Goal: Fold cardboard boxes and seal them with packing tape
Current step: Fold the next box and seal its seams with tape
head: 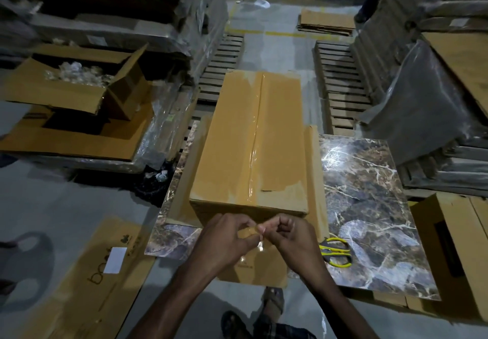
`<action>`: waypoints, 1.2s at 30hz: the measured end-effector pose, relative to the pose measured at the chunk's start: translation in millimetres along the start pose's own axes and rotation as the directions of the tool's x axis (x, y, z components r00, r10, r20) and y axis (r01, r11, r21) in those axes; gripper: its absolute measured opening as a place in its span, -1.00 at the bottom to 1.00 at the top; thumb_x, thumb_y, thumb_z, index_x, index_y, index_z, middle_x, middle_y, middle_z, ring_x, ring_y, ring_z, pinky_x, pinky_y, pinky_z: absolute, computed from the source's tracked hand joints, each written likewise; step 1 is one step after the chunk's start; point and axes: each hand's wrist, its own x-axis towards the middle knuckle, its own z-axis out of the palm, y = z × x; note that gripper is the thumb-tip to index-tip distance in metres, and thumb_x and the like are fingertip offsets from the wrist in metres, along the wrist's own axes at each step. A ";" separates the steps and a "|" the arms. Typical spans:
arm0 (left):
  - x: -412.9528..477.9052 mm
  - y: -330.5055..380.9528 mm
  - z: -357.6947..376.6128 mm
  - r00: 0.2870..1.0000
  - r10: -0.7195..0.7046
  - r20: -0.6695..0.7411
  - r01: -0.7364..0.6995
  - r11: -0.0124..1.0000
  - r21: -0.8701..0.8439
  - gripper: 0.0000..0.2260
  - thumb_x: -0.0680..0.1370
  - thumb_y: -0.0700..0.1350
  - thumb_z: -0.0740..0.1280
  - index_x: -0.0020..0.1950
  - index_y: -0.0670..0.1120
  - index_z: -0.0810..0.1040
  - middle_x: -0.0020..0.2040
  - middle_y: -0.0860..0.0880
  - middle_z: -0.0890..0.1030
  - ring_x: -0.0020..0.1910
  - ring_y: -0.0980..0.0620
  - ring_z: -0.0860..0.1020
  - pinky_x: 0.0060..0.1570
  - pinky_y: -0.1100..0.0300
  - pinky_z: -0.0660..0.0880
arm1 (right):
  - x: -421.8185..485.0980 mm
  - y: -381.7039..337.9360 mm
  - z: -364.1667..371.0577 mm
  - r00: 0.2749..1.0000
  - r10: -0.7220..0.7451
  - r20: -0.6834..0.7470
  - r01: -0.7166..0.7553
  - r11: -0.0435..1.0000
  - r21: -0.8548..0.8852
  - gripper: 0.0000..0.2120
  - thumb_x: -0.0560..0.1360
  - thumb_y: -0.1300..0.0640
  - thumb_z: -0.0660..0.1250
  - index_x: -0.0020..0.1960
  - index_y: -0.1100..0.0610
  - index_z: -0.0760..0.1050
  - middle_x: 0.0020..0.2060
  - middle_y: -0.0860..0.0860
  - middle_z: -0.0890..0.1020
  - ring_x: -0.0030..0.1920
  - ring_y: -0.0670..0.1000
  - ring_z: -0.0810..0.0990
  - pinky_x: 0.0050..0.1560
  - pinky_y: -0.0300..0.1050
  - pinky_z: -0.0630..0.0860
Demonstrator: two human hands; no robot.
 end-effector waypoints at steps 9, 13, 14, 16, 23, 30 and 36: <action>28.6 29.8 -12.2 0.984 0.028 -0.177 0.000 0.989 0.151 -0.43 0.28 0.46 0.50 0.10 0.11 0.75 0.03 0.11 0.76 0.03 0.18 0.69 0.17 0.12 0.58 | 13.2 -5.1 -30.1 0.991 0.000 -0.133 0.027 0.979 0.204 -0.88 0.49 0.11 0.55 -0.15 0.15 0.69 -0.31 0.07 0.73 -0.26 0.06 0.74 -0.22 -0.04 0.66; 35.2 45.6 -7.0 0.982 0.004 -0.189 0.038 0.975 0.221 -0.44 0.22 0.55 0.45 -0.08 0.13 0.72 -0.07 0.11 0.75 0.08 0.06 0.57 0.09 0.11 0.49 | 15.5 2.5 -44.6 0.984 0.034 -0.174 0.004 0.977 0.211 -0.87 0.48 0.11 0.57 -0.14 0.16 0.69 -0.31 0.08 0.73 -0.26 0.09 0.73 -0.23 0.00 0.64; 37.5 47.8 -5.8 0.983 -0.009 -0.183 0.050 0.974 0.221 -0.45 0.20 0.54 0.46 -0.06 0.16 0.69 -0.08 0.11 0.74 0.10 0.05 0.51 0.05 0.12 0.47 | 15.5 5.0 -46.9 0.982 0.044 -0.181 -0.003 0.975 0.222 -0.88 0.48 0.13 0.56 -0.14 0.16 0.69 -0.30 0.08 0.73 -0.25 0.10 0.73 -0.23 0.01 0.64; 42.2 47.2 -5.8 0.985 0.010 -0.174 0.032 0.970 0.239 -0.43 0.16 0.59 0.43 -0.10 0.19 0.64 -0.11 0.10 0.73 0.10 0.03 0.51 0.05 0.11 0.50 | 14.0 7.0 -54.2 0.976 0.064 -0.209 -0.014 0.971 0.237 -0.89 0.49 0.13 0.56 -0.14 0.16 0.69 -0.28 0.10 0.74 -0.22 0.19 0.73 -0.19 0.13 0.64; 55.2 -8.5 -56.5 0.973 0.064 -0.220 -0.026 0.985 0.170 -0.29 0.08 0.68 0.36 -0.49 -0.01 0.52 -0.52 0.08 0.57 -0.43 0.12 0.58 -0.32 0.24 0.40 | 16.2 28.0 -114.4 0.936 0.176 -0.304 -0.059 0.932 0.357 -0.60 0.24 -0.08 0.62 -0.13 0.21 0.68 -0.19 0.21 0.75 -0.24 0.10 0.70 -0.11 0.04 0.67; 57.8 -65.8 -111.8 0.973 0.065 -0.219 -0.012 0.972 0.234 -0.41 0.13 0.46 0.50 -0.50 -0.09 0.54 -0.50 0.03 0.58 -0.43 0.08 0.57 -0.36 0.19 0.37 | 16.4 36.8 -137.1 0.943 0.194 -0.271 -0.066 0.906 0.419 -0.34 0.07 -0.17 0.73 -0.10 0.31 0.66 -0.22 0.22 0.73 -0.30 0.05 0.70 -0.26 -0.16 0.67; 64.4 -86.2 -121.0 0.976 0.060 -0.208 -0.017 0.979 0.202 -0.55 0.21 0.33 0.59 -0.47 -0.04 0.63 -0.46 0.08 0.62 -0.37 0.05 0.63 -0.29 0.11 0.53 | 28.9 30.5 -110.0 0.919 0.258 -0.298 -0.105 0.889 0.446 -0.59 0.20 0.02 0.61 -0.13 0.30 0.65 -0.30 0.17 0.71 -0.34 0.02 0.66 -0.30 -0.19 0.65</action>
